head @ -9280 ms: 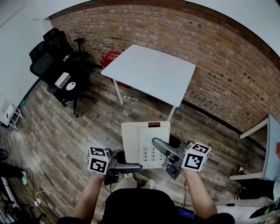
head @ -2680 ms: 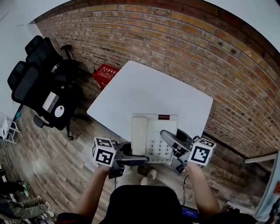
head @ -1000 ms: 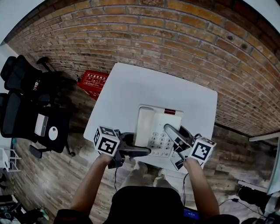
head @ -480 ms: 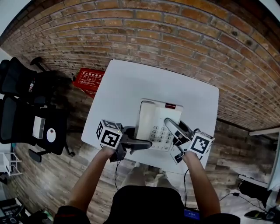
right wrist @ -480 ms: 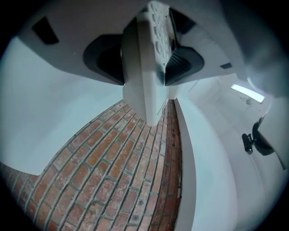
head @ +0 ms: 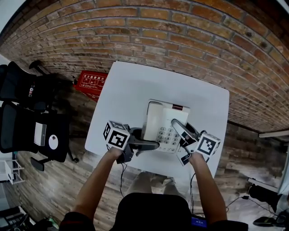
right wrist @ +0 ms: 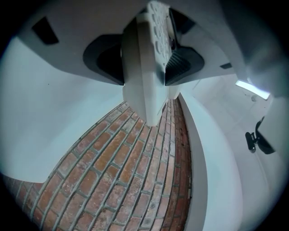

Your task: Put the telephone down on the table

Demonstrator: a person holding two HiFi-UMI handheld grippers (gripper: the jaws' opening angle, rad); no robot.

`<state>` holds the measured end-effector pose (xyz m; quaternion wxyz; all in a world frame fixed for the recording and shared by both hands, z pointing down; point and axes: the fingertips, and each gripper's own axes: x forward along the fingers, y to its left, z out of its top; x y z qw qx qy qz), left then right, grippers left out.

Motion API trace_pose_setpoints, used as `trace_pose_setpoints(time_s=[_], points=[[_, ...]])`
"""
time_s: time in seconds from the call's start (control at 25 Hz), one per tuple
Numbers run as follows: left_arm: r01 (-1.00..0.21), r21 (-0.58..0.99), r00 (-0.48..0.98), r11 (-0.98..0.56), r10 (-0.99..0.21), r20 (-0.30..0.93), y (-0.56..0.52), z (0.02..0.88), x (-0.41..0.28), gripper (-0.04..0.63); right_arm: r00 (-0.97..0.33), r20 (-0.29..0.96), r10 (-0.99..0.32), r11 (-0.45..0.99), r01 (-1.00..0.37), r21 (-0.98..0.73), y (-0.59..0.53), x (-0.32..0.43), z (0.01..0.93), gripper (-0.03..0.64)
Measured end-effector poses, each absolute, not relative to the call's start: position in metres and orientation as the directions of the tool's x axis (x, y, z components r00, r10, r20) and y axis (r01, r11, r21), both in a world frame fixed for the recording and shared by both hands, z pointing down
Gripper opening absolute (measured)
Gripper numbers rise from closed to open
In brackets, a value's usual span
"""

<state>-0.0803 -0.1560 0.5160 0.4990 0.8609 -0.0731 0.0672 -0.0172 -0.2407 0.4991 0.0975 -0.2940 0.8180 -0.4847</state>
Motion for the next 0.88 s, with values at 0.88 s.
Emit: trace_pose_setpoints(time_s=[0.88], points=[[-0.193, 0.881, 0.978, -0.432, -0.018, 0.206, -0.198, 0.578, -0.083, 0.414, -0.792, 0.146, -0.593, 0.246, -0.350, -0.904, -0.278, -0.020, 0.566, 0.270]])
